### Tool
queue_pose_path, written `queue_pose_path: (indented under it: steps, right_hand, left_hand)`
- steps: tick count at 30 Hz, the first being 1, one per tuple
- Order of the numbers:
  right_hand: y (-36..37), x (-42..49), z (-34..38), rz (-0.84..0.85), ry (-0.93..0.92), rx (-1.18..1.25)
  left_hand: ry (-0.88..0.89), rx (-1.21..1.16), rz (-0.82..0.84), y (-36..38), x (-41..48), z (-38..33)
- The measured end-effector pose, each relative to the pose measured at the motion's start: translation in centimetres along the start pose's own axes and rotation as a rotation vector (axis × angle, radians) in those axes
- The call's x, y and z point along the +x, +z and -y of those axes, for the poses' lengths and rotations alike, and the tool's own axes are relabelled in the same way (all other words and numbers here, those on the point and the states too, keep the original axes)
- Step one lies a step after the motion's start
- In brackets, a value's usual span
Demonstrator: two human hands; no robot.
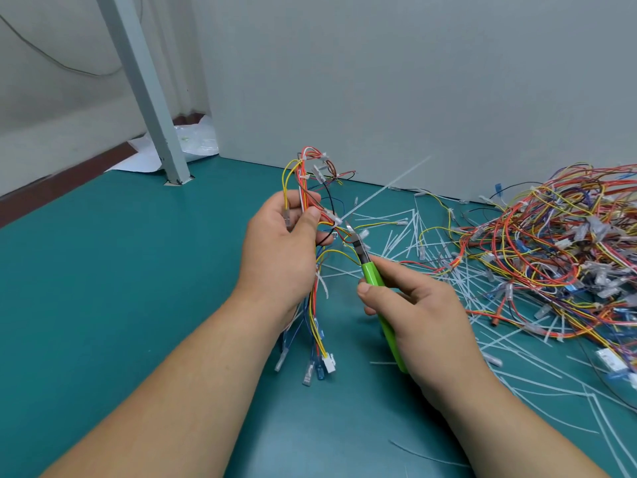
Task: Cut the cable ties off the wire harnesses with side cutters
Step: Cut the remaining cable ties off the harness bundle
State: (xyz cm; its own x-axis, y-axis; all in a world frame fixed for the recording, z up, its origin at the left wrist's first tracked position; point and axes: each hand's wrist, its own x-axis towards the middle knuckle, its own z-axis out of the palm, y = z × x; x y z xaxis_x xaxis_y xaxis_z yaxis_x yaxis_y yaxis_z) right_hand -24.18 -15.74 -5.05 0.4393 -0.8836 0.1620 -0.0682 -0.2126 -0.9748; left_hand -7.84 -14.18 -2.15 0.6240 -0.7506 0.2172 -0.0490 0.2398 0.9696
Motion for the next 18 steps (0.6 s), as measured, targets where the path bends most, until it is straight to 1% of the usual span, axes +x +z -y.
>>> queue_pose_path:
  steps: [7,12,18]
  right_hand:
    - [-0.08,0.07,0.0,0.057,0.022,0.026]
    - [-0.15,0.13,-0.16,0.023,0.061,0.058]
    - [-0.1,0.22,-0.22,0.039,0.077,0.043]
  left_hand:
    - [0.004,0.009,0.03,-0.19,0.15,0.11]
    - [-0.019,0.011,0.034,-0.27,0.24,0.2]
    - [-0.043,-0.011,0.035,-0.43,0.33,0.26]
